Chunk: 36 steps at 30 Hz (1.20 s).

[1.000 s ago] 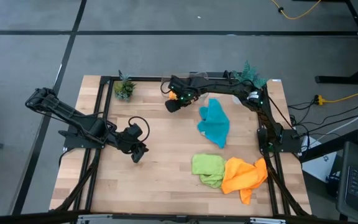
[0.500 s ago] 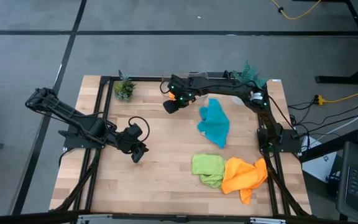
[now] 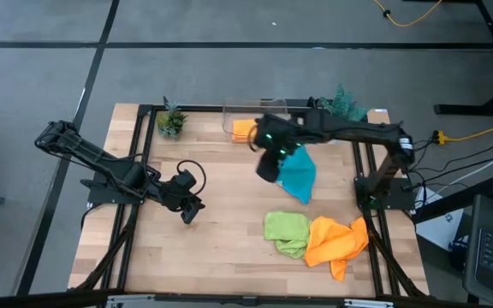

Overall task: Fold microfiber towels
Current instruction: Fold the blue towel

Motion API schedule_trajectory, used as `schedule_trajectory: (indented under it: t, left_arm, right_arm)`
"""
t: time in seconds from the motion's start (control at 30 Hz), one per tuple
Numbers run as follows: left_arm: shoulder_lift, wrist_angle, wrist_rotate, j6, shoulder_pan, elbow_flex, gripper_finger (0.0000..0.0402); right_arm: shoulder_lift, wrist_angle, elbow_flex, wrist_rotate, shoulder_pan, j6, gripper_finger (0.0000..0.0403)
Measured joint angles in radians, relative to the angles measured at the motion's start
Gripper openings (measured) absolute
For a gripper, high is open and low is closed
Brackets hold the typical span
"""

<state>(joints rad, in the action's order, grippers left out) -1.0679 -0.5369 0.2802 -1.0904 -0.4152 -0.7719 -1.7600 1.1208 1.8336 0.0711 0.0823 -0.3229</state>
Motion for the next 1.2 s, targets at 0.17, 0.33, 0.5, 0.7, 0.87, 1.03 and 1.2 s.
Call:
schedule_trajectory:
  t: [0.17,0.33,0.5,0.7,0.87,1.03,1.2]
  left_arm:
    - [0.0,0.007,0.0,0.0,0.0,0.0,0.0132]
    - [0.0,0.008,0.003,0.001,0.0,0.0,0.0132]
    - [0.0,0.007,0.008,0.001,0.0,0.0,0.0132]
    - [0.0,0.009,0.024,0.002,0.0,0.0,0.0131]
    - [0.0,0.008,0.026,0.002,0.0,0.0,0.0131]
    - [0.0,0.008,0.029,0.002,0.0,0.0,0.0131]
    - [0.0,0.007,0.06,0.002,0.0,0.0,0.0131]
  right_arm:
    - [0.086,0.198,-0.011,-0.262,-0.084,-0.112,0.0171]
    - [0.168,0.372,-0.109,-0.466,-0.089,-0.382,0.0171]
    - [0.285,0.284,-0.368,-0.385,-0.087,-0.557,0.0171]
    - [0.35,-0.271,-0.706,-0.109,-0.088,-0.566,0.0171]
    - [0.306,-0.736,-0.894,-0.113,-0.087,-0.608,0.0171]
    - [0.251,-0.928,-0.967,-0.114,-0.108,-0.581,0.0171]
    - [0.242,-0.943,-0.966,-0.162,-0.131,-0.481,0.0171]
